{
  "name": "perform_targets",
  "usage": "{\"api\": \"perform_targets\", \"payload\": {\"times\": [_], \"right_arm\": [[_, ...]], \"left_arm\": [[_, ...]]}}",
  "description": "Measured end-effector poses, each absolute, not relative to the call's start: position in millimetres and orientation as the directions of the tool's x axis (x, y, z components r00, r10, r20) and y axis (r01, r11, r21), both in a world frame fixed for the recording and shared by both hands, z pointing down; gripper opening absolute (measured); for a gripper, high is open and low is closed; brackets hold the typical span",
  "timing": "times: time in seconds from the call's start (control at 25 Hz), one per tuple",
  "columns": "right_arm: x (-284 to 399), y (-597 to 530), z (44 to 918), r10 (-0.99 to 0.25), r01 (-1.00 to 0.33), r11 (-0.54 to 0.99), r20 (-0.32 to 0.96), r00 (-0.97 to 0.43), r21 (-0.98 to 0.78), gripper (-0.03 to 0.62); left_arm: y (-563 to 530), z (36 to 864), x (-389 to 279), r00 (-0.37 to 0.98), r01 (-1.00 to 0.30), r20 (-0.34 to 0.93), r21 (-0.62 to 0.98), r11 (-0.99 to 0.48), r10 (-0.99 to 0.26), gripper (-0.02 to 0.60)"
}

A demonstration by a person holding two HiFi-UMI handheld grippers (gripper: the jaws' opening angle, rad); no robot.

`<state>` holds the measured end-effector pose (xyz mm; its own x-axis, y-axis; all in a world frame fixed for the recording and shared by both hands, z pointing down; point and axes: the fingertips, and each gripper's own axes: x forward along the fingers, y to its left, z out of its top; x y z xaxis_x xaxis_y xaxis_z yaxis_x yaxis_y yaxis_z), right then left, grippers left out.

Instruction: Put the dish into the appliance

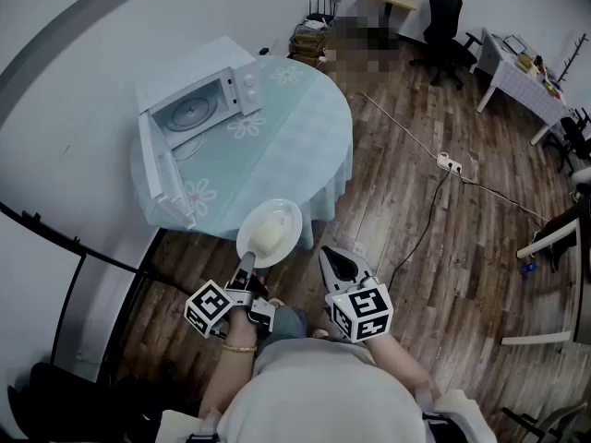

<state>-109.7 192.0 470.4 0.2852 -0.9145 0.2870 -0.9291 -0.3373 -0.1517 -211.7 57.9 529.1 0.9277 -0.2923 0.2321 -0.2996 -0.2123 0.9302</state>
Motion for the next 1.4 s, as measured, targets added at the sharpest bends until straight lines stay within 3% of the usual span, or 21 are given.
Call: {"api": "perform_targets", "payload": {"times": [1.0, 1.4], "right_arm": [[-126, 223, 469, -0.931, -0.935, -0.303, 0.268, 0.248, -0.184, 0.006], [-98, 195, 474, -0.935, -0.946, -0.271, 0.281, 0.216, -0.176, 0.006]], "left_arm": [[91, 530, -234, 0.909, -0.297, 0.238, 0.946, -0.133, -0.341, 0.035], [62, 535, -208, 0.894, -0.304, 0.243, 0.946, -0.112, -0.377, 0.035]]}}
